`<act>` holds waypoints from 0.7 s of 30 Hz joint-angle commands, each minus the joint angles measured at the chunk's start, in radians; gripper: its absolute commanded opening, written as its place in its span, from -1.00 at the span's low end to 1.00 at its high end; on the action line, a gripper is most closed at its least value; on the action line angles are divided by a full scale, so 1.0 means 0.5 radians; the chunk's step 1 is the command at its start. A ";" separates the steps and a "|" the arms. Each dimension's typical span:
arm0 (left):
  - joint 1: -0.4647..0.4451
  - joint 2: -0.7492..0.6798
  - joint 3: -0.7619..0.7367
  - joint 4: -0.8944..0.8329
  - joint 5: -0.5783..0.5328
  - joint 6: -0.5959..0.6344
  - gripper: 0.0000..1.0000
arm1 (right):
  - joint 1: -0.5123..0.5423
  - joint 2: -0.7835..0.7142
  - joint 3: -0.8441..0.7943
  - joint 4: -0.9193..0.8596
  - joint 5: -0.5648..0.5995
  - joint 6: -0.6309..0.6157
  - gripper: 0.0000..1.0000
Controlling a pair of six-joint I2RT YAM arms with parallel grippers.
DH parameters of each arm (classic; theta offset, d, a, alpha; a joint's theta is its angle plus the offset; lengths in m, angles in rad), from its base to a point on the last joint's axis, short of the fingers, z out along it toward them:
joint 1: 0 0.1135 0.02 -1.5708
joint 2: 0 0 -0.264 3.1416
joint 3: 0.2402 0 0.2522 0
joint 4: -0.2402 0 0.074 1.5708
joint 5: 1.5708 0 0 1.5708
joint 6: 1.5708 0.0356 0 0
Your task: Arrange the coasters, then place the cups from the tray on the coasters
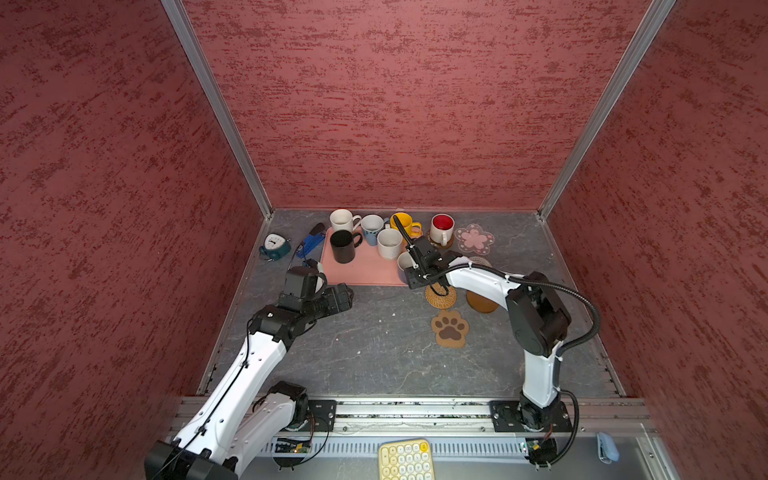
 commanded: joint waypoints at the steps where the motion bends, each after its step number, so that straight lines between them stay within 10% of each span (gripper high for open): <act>1: 0.017 0.002 -0.014 0.045 0.033 0.015 0.99 | 0.005 0.027 0.069 -0.020 0.025 -0.032 0.03; 12: 0.010 -0.076 -0.001 -0.018 0.065 -0.016 0.99 | 0.006 0.000 0.058 -0.041 0.043 -0.045 -0.75; 21: -0.063 -0.238 0.090 -0.183 0.010 -0.040 0.99 | 0.005 -0.212 0.005 -0.065 0.078 -0.042 -0.95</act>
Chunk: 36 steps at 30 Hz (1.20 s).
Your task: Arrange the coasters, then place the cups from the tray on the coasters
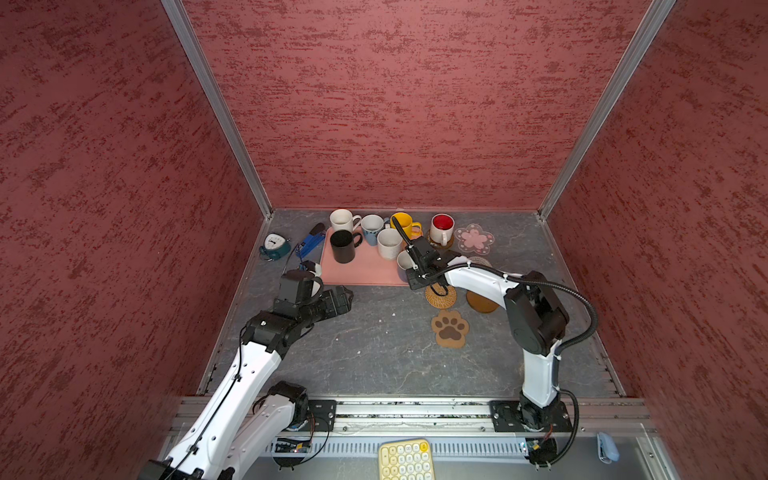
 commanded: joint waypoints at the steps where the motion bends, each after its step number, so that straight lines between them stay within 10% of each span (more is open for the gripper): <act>1: -0.049 -0.064 0.072 -0.094 -0.036 -0.030 0.99 | 0.003 -0.224 -0.024 0.014 0.070 -0.010 -0.96; 22: -0.506 -0.017 0.057 -0.033 -0.339 -0.200 0.99 | -0.384 -0.997 -0.579 0.016 0.090 0.086 -1.00; 36: -0.409 0.544 0.279 0.182 -0.247 -0.008 0.99 | -0.858 -0.688 -0.368 0.128 -0.056 0.058 -1.00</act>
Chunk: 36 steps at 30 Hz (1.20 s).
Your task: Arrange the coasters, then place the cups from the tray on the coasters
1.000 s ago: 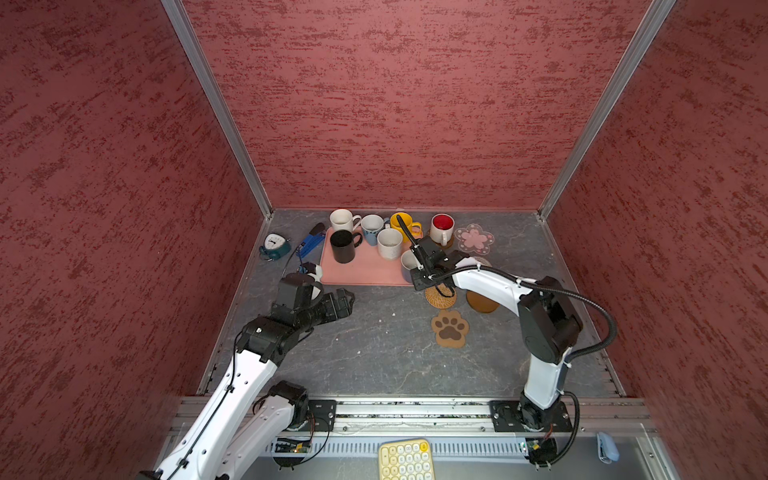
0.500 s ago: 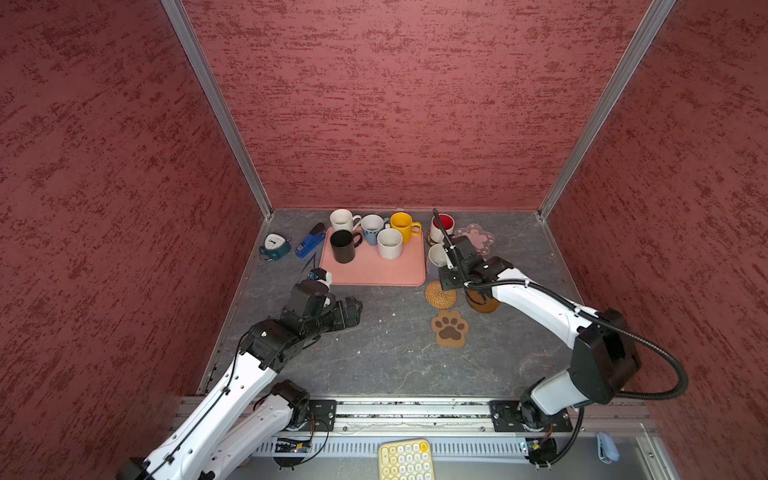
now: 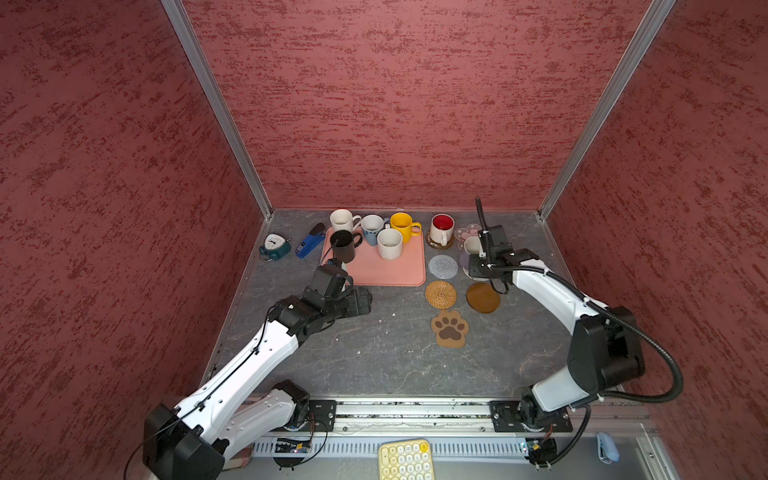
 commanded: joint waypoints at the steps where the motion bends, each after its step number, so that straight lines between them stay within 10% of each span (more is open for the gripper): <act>1: 0.067 0.130 0.128 0.111 0.069 0.106 0.99 | -0.071 0.082 0.186 0.185 -0.043 -0.023 -1.00; 36: 0.290 1.447 1.412 -0.032 0.232 0.424 0.99 | -0.327 1.377 1.623 -0.014 0.067 -0.233 -1.00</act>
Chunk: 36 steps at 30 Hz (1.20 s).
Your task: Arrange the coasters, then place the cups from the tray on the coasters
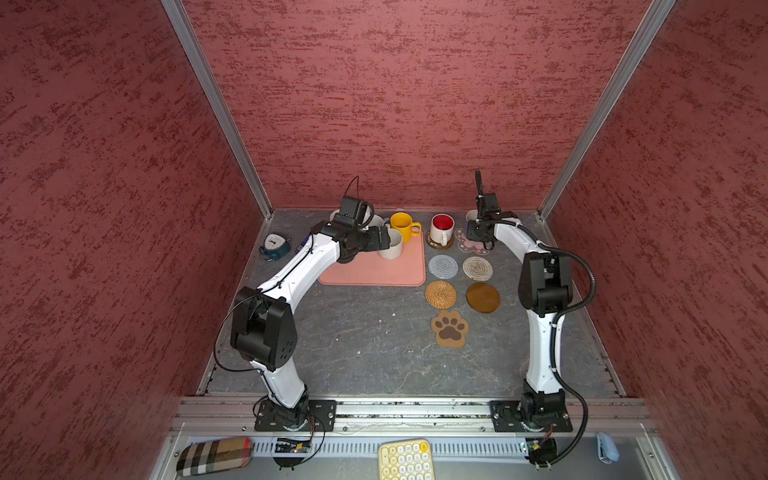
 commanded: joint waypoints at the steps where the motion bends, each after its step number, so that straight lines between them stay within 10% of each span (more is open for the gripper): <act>1: 0.014 0.040 0.041 -0.059 -0.006 0.051 0.99 | -0.012 0.004 0.135 0.080 0.058 -0.051 -1.00; 13: 0.001 0.121 0.070 -0.040 0.007 0.037 0.99 | -0.012 -0.051 -0.038 0.143 0.090 -0.076 -0.99; 22: -0.044 0.079 0.040 -0.038 -0.044 0.028 0.99 | -0.014 -0.157 -0.176 0.188 0.088 -0.077 -0.07; 36: -0.058 -0.341 -0.322 0.077 -0.123 -0.027 0.99 | 0.004 -0.545 -0.455 0.311 0.025 -0.068 0.33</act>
